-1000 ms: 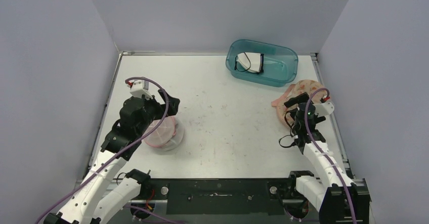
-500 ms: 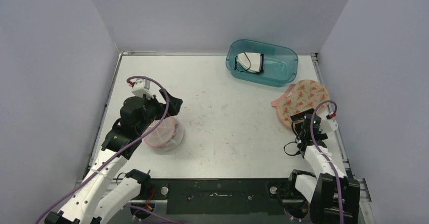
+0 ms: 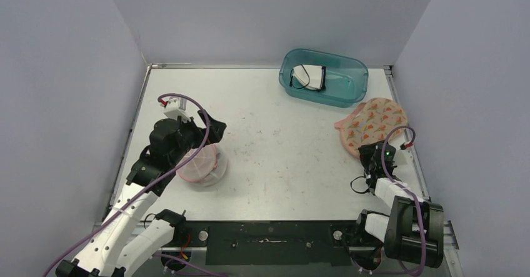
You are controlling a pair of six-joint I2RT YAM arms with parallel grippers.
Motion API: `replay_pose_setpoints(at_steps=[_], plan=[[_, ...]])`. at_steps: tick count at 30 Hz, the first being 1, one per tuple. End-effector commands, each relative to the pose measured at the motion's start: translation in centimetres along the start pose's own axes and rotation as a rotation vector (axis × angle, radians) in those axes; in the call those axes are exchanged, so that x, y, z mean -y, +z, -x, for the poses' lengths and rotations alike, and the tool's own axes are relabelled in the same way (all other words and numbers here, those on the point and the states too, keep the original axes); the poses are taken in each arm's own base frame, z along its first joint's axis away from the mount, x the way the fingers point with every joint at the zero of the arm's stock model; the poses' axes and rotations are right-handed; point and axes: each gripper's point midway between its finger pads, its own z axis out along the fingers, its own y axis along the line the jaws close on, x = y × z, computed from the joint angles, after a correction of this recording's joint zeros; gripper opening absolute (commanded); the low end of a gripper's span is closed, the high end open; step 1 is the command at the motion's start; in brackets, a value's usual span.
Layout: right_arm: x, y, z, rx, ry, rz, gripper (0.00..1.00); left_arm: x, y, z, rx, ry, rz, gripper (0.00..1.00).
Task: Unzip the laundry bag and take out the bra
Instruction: Move the laundry bag to the corner of the board.
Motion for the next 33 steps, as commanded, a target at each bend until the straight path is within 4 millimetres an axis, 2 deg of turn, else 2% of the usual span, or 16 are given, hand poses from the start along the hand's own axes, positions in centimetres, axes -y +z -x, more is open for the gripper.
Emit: replay_pose_setpoints(at_steps=[1, 10, 13, 18, 23, 29, 31, 33], plan=[[-1.0, -0.2, 0.1, 0.003, 0.041, 0.056, 0.52, 0.8, 0.2, 1.2, 0.037, -0.007, -0.028, 0.98], [-3.5, -2.2, 1.4, 0.003, 0.046, 0.127, 0.28, 0.7, 0.6, 0.7, 0.019, -0.004, -0.022, 0.99], [-5.0, -3.2, 1.0, -0.028, 0.021, 0.167, 0.25, 0.6, 0.7, 0.4, 0.012, 0.001, -0.013, 0.99], [-8.1, -5.6, 1.8, -0.018, -0.005, 0.226, 0.06, 0.7, 1.1, -0.2, -0.012, 0.006, -0.013, 0.99], [-10.1, -8.6, 1.2, -0.038, -0.001, 0.286, 0.05, 0.8, 1.3, -0.6, -0.025, 0.006, -0.015, 0.99], [-11.5, -12.1, -2.1, -0.171, 0.001, 0.369, 0.05, 1.2, 0.9, -0.8, -0.026, 0.022, -0.015, 1.0], [-11.3, -13.1, -3.1, -0.201, 0.004, 0.381, 0.05, 1.5, 0.8, -1.5, -0.043, 0.013, -0.024, 1.0], [-11.3, -13.9, -4.2, -0.233, 0.018, 0.402, 0.05, 1.4, 0.8, -3.1, -0.077, -0.046, -0.038, 1.0]])
